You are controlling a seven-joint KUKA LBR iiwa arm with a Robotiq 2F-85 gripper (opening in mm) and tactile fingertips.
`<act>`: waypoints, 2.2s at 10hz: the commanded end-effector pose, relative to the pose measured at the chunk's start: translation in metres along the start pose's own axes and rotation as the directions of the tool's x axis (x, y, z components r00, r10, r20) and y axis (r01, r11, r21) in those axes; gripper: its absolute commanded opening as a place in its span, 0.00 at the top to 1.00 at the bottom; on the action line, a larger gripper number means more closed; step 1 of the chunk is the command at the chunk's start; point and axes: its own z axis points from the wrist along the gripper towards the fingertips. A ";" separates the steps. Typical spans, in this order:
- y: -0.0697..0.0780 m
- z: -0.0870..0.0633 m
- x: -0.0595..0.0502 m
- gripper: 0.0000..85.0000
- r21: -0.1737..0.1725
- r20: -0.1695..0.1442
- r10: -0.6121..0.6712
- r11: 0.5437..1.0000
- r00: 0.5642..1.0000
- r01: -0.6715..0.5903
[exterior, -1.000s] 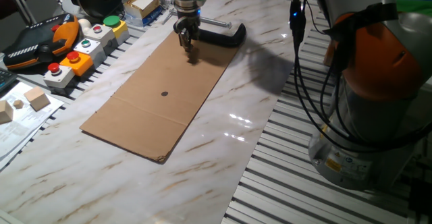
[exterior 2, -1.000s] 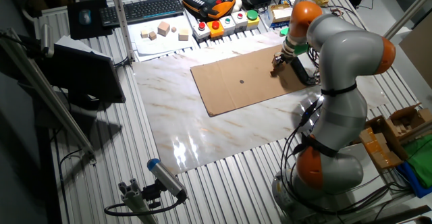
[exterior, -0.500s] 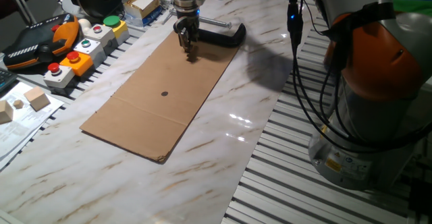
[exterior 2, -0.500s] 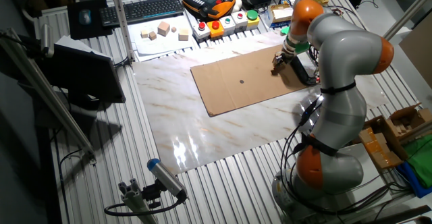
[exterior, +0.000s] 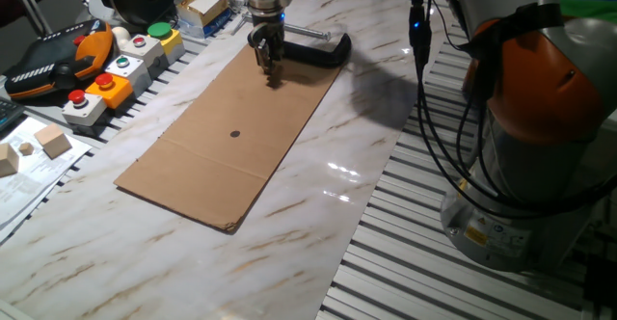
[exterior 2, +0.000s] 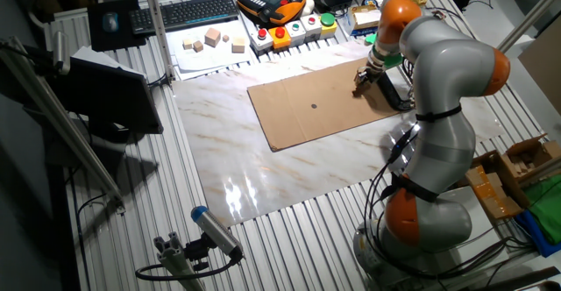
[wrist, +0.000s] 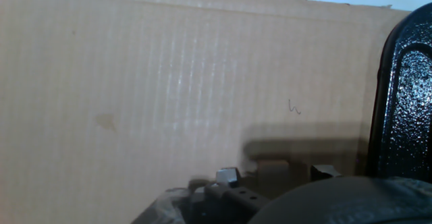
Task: Hold a small block with the gripper and sweep it from left to right on the table
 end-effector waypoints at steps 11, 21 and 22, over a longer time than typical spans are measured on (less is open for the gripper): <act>0.000 -0.001 0.001 0.64 0.009 -0.011 -0.020 1.000 1.000 0.020; 0.001 -0.001 0.000 0.99 0.006 -0.005 0.035 0.999 0.999 -0.035; 0.002 -0.001 0.000 0.99 0.004 -0.006 0.035 0.999 0.999 -0.035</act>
